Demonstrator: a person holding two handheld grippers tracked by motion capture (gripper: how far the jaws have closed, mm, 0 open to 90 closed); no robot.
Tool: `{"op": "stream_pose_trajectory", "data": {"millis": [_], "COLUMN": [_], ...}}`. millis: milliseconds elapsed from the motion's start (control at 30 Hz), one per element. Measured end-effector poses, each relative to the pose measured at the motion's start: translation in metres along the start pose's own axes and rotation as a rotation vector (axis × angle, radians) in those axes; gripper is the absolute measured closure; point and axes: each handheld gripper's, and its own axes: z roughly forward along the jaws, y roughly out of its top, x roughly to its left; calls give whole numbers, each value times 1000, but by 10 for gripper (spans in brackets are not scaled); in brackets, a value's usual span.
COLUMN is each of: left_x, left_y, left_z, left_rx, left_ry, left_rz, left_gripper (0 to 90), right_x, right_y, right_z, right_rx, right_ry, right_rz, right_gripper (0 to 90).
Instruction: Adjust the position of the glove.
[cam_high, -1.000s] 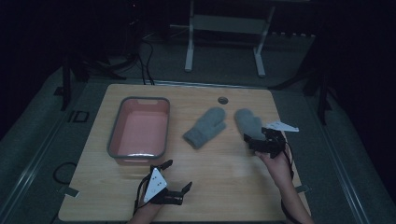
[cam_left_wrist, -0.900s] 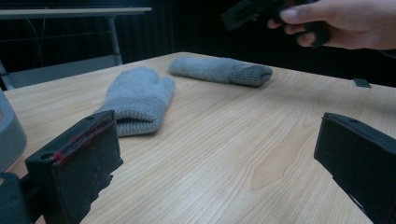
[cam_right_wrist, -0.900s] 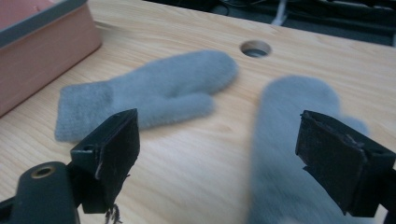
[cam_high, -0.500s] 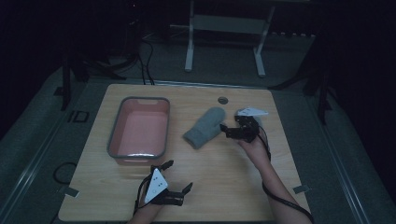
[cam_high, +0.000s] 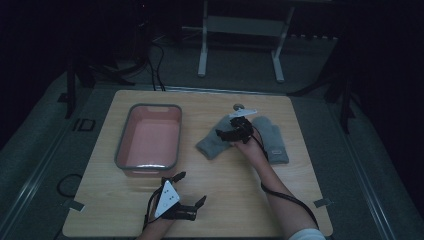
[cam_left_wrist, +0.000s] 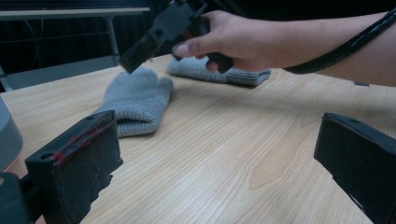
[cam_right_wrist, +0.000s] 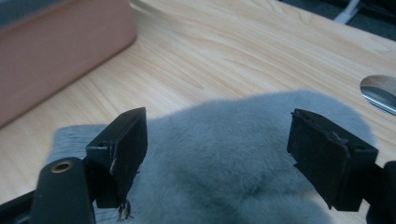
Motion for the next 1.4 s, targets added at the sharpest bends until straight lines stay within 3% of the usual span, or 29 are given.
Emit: {"op": "stream_pose_trajectory", "data": {"millis": [133,200,267,400,500,533,567,600,633,767,800,933,967,1100,1133,1167,1267,1300,1333,1400], "left_x": [0,0,0,0,0,0,0,0,0,0,1,1,1,1,1,1,1,1,1,1], "left_y": [0,0,0,0,0,0,0,0,0,0,0,0,0,0,0,0,0,0,0,0], "left_z": [0,0,0,0,0,0,0,0,0,0,0,0,0,0,0,0,0,0,0,0], "left_rx": [0,0,0,0,1,1,1,1,1,1,1,0,0,1,1,1,2,2,3,3], "left_ry": [-2,-2,-2,-3,-2,-2,-1,-1,-1,-5,-5,-6,-6,-5,-6,-6,-7,-7,-7,-6], "left_rz": [-2,-4,-4,-4,-2,-2,0,1,0,-3,-4,-6,-5,-8,-10,-10,-11,-11,-10,-10], "left_gripper": [7,8,7,7,7,7,7,7,8,7,8,7,8,8,8,8,8,8,8,8], "right_x": [0,1,1,-1,0,0,0,0,2,4,4,4,5,7,9,9,14,14,14,13], "right_y": [-4,-9,-14,-15,-13,-13,-11,-11,-9,-5,-2,2,4,6,7,7,4,4,0,-1], "right_z": [15,23,29,32,32,32,32,32,32,29,24,13,1,-16,-31,-31,-56,-56,-67,-70], "right_rx": [52,99,121,133,149,149,152,152,153,158,152,137,116,88,66,66,55,55,61,63], "right_ry": [-5,-33,-27,-8,17,17,36,36,37,36,47,86,112,148,209,209,281,281,323,339], "right_rz": [-13,-54,-63,-41,-56,-56,-67,-67,-89,-107,-135,-170,-197,-225,-248,-248,-326,-326,-355,-364], "right_gripper": [199,193,200,253,418,418,552,552,667,751,762,765,765,765,764,764,763,763,763,763]}}
